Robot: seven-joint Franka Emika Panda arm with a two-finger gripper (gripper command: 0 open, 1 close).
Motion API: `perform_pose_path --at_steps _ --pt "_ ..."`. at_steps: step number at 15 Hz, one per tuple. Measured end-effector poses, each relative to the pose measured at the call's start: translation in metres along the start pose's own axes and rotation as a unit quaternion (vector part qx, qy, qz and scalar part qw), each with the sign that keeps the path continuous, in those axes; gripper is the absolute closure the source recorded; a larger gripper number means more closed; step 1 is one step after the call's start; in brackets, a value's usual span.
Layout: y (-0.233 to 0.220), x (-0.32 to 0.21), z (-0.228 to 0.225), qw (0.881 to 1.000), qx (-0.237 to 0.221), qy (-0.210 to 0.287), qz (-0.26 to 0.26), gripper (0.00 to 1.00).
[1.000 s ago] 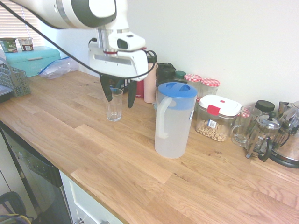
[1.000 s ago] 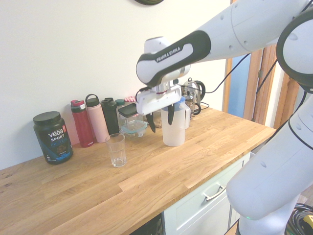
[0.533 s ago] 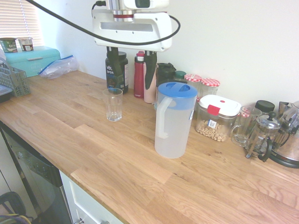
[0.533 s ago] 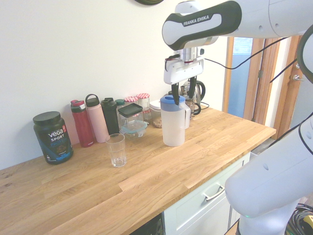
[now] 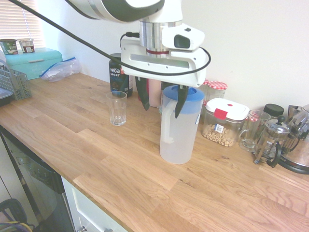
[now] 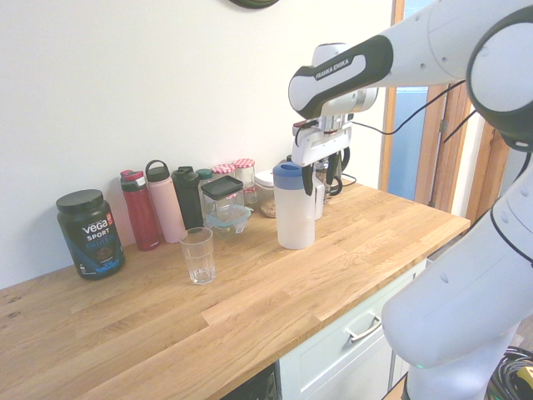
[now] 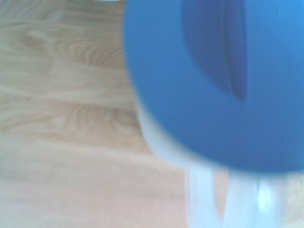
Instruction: Pour me some water
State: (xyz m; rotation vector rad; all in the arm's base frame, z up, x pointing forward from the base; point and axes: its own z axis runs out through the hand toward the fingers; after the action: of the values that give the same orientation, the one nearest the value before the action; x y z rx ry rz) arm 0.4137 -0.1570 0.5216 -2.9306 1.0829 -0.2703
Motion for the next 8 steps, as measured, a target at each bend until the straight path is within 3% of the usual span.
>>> perform_pose_path --at_steps 3,8 --pt "-0.012 0.013 0.03 1.0 -0.006 0.002 0.013 1.0" --pt "-0.014 0.018 0.032 1.0 -0.008 0.0 0.023 1.0"
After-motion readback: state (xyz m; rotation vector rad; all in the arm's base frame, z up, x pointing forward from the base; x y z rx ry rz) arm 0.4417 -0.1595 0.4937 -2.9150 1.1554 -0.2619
